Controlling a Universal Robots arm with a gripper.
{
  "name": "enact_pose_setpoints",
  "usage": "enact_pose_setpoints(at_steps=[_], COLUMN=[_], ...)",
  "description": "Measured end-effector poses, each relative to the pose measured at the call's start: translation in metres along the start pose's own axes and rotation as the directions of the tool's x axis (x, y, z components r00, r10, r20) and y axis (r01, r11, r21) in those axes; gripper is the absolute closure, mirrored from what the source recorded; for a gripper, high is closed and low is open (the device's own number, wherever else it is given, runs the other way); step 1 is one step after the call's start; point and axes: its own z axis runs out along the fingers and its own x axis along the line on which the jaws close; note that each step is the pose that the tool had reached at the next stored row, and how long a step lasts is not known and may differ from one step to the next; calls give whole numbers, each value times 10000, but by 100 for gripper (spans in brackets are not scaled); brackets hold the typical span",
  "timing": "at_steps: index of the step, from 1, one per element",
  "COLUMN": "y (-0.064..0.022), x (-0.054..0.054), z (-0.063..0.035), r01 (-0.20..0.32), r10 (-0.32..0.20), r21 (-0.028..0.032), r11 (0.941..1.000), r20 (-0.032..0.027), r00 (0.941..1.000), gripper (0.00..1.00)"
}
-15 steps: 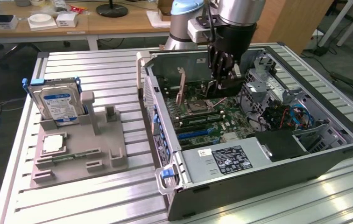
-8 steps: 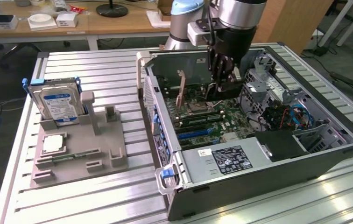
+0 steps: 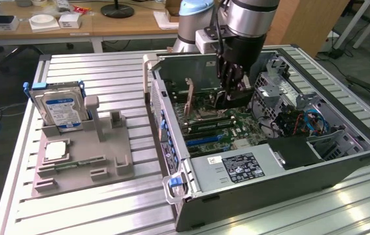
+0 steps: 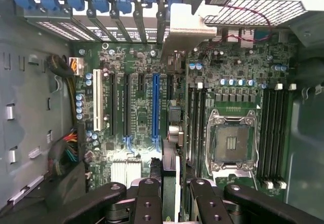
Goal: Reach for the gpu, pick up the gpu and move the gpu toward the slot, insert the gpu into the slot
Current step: 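Insert the gpu into the slot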
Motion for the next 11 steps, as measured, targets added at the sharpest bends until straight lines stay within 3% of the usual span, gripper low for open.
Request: enact_pose_setpoints(at_steps=[11], y=[20], x=[5], z=[200], r01=[1], r10=[-1], r21=[-1], r11=[10000], r20=[-1], r00=[10000], gripper=[73])
